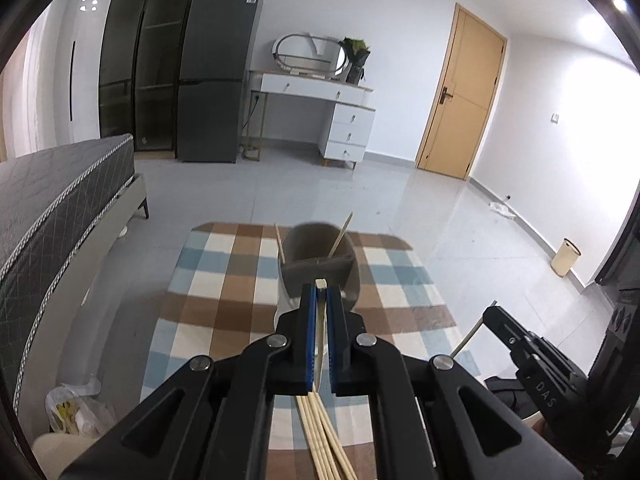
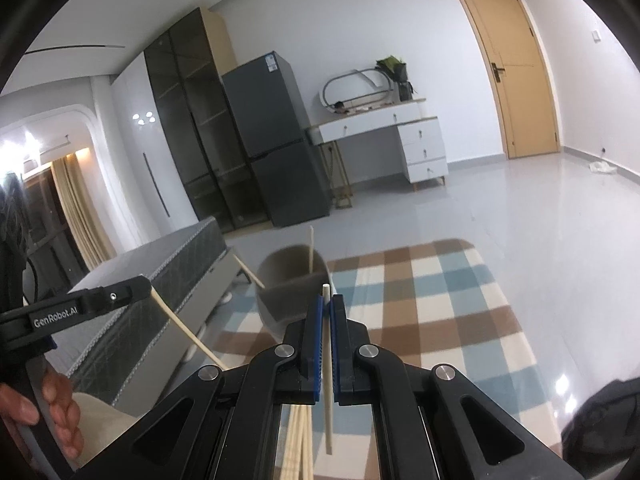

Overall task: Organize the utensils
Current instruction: 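Lift the held sticks with both grippers toward the white holder, then lower both held sticks into the holder and open both grippers, then withdraw both open grippers up from the holder toward the stick pile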

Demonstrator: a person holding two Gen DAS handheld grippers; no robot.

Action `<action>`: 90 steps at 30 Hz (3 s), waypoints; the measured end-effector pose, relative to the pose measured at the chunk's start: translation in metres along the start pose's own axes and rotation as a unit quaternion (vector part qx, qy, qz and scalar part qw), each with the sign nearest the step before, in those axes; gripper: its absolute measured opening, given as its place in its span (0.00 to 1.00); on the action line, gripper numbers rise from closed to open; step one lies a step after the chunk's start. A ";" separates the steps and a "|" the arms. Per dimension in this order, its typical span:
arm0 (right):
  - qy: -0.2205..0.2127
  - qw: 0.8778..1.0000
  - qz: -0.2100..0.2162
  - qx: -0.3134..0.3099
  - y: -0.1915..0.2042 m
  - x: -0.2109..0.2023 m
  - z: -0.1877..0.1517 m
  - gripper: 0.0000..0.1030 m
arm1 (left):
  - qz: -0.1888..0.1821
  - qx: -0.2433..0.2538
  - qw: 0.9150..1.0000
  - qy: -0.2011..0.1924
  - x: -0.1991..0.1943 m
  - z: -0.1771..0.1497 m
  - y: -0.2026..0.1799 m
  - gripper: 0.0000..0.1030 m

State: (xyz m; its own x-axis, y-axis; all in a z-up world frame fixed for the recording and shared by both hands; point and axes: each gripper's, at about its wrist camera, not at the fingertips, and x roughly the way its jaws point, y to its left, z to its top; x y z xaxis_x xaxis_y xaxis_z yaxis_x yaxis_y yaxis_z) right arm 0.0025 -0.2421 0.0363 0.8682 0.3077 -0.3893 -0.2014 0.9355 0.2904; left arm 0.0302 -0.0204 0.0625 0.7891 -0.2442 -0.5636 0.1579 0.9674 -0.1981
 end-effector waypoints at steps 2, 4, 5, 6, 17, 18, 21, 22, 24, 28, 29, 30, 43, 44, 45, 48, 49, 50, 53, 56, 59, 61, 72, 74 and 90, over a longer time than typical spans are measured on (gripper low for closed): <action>-0.009 1.000 0.004 -0.010 0.005 -0.001 0.010 0.03 | -0.007 0.003 1.000 -0.007 -0.004 0.007 -0.002 0.01; -0.018 1.000 0.006 -0.022 0.011 0.000 0.020 0.03 | -0.013 0.006 1.000 -0.015 -0.008 0.016 -0.003 0.01; -0.023 0.999 0.008 -0.029 0.014 0.000 0.027 0.03 | -0.016 0.005 1.000 -0.017 -0.009 0.021 -0.003 0.01; -0.028 0.999 0.010 -0.034 0.016 0.000 0.033 0.03 | -0.018 0.002 1.000 -0.020 -0.009 0.026 -0.003 0.01; -0.090 0.992 0.042 -0.077 0.046 0.021 0.116 0.03 | -0.020 0.000 0.999 -0.039 0.003 0.083 0.000 0.01; -0.096 0.991 0.043 -0.082 0.049 0.027 0.124 0.03 | -0.020 0.001 0.999 -0.043 0.005 0.088 0.000 0.01; -0.105 0.989 0.051 -0.089 0.056 0.042 0.138 0.03 | -0.018 0.003 0.998 -0.054 0.012 0.102 0.002 0.01; -0.106 0.989 0.053 -0.091 0.058 0.047 0.141 0.03 | -0.017 0.004 0.998 -0.058 0.014 0.105 0.003 0.01; -0.108 0.988 0.058 -0.095 0.062 0.059 0.145 0.03 | -0.014 0.006 0.998 -0.062 0.020 0.110 0.005 0.01; -0.114 0.987 0.061 -0.095 0.063 0.083 0.145 0.03 | -0.013 0.008 0.998 -0.065 0.037 0.116 0.011 0.01; -0.117 0.987 0.061 -0.091 0.061 0.090 0.144 0.03 | -0.014 0.007 0.998 -0.064 0.042 0.117 0.013 0.01; -0.119 0.987 0.061 -0.087 0.060 0.091 0.141 0.03 | -0.012 0.005 0.998 -0.061 0.049 0.116 0.015 0.01; -0.070 0.992 0.077 -0.078 0.034 0.147 0.108 0.03 | -0.011 -0.016 1.000 -0.021 0.102 0.099 0.030 0.01; -0.061 0.992 0.075 -0.078 0.032 0.151 0.104 0.03 | -0.011 -0.020 1.000 -0.018 0.103 0.097 0.031 0.01; -0.051 0.993 0.077 -0.076 0.031 0.156 0.100 0.03 | -0.012 -0.023 1.000 -0.012 0.105 0.095 0.032 0.01; -0.034 0.994 0.074 -0.075 0.026 0.163 0.092 0.03 | -0.018 -0.029 0.999 0.009 0.107 0.091 0.036 0.01; -0.027 0.994 0.073 -0.077 0.025 0.166 0.089 0.03 | -0.017 -0.030 0.999 0.013 0.108 0.090 0.036 0.01; -0.021 0.994 0.069 -0.079 0.025 0.169 0.086 0.03 | -0.017 -0.033 0.999 0.015 0.108 0.091 0.038 0.01; -0.009 0.995 0.065 -0.081 0.023 0.173 0.081 0.06 | -0.015 -0.050 0.998 0.027 0.104 0.088 0.044 0.01; 0.011 0.994 0.070 -0.084 0.024 0.176 0.076 0.08 | -0.008 -0.065 0.997 0.035 0.099 0.088 0.053 0.01; 0.030 0.993 0.072 -0.092 0.027 0.176 0.069 0.20 | 0.005 -0.065 0.997 0.042 0.092 0.086 0.060 0.05; 0.028 0.993 0.069 -0.095 0.028 0.174 0.069 0.29 | 0.011 -0.072 0.996 0.047 0.086 0.082 0.067 0.18; 0.022 0.995 0.057 -0.081 0.026 0.127 0.065 0.63 | 0.061 -0.107 0.991 0.055 0.061 0.052 0.092 0.57; 0.019 0.995 0.056 -0.080 0.026 0.116 0.061 0.67 | 0.070 -0.102 0.991 0.051 0.057 0.046 0.089 0.64; 0.025 0.997 0.031 -0.062 0.022 0.040 0.021 0.93 | 0.039 -0.035 0.998 0.027 0.028 -0.015 0.025 0.79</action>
State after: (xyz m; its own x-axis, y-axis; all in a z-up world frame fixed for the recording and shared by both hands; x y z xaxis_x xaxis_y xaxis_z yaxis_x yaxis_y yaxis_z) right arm 0.0422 -0.2128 0.0456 0.8291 0.3719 -0.4175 -0.3121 0.9274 0.2062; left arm 0.0471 -0.0037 0.0295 0.7642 -0.1743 -0.6209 0.0540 0.9767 -0.2078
